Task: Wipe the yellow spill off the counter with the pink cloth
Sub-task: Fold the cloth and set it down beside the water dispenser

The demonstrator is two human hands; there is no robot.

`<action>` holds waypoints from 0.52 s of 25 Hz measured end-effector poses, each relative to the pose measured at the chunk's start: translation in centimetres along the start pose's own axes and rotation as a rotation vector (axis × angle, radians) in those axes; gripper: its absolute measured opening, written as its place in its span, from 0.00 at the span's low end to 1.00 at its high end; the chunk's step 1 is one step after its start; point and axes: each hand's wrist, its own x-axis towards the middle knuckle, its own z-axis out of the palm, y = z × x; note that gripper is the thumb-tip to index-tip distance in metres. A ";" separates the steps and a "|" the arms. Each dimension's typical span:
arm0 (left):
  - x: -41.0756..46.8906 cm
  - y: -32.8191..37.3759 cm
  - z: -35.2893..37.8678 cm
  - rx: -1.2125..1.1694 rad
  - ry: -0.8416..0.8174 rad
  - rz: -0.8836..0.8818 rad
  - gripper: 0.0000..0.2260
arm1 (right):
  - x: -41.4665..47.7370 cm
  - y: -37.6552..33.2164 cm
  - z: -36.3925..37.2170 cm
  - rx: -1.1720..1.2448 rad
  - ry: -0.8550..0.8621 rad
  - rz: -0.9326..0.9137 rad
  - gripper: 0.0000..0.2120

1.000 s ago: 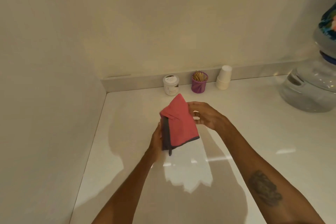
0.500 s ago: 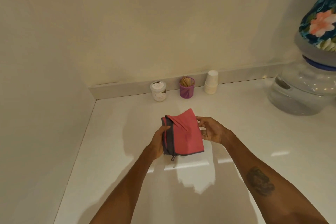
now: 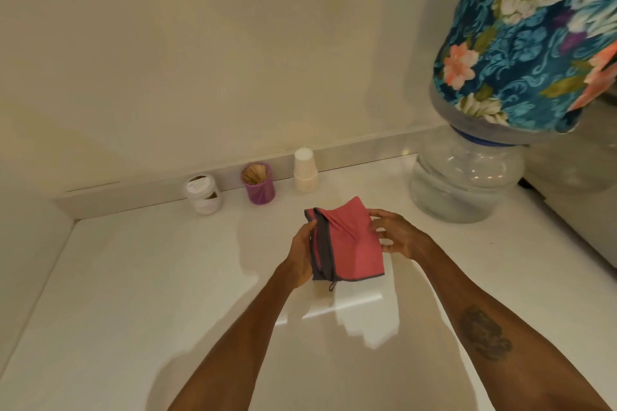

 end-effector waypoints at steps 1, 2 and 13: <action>0.8 -0.3 1.8 -0.008 -0.013 0.004 0.17 | 0.2 -0.2 -1.4 -0.005 0.054 -0.019 0.21; 1.6 -0.6 3.3 -0.023 -0.027 0.004 0.18 | 0.6 -0.2 -2.7 -0.001 0.103 -0.034 0.21; 7.6 -0.1 10.3 0.483 0.201 0.170 0.20 | 4.5 0.4 -6.9 -0.277 0.455 -0.207 0.24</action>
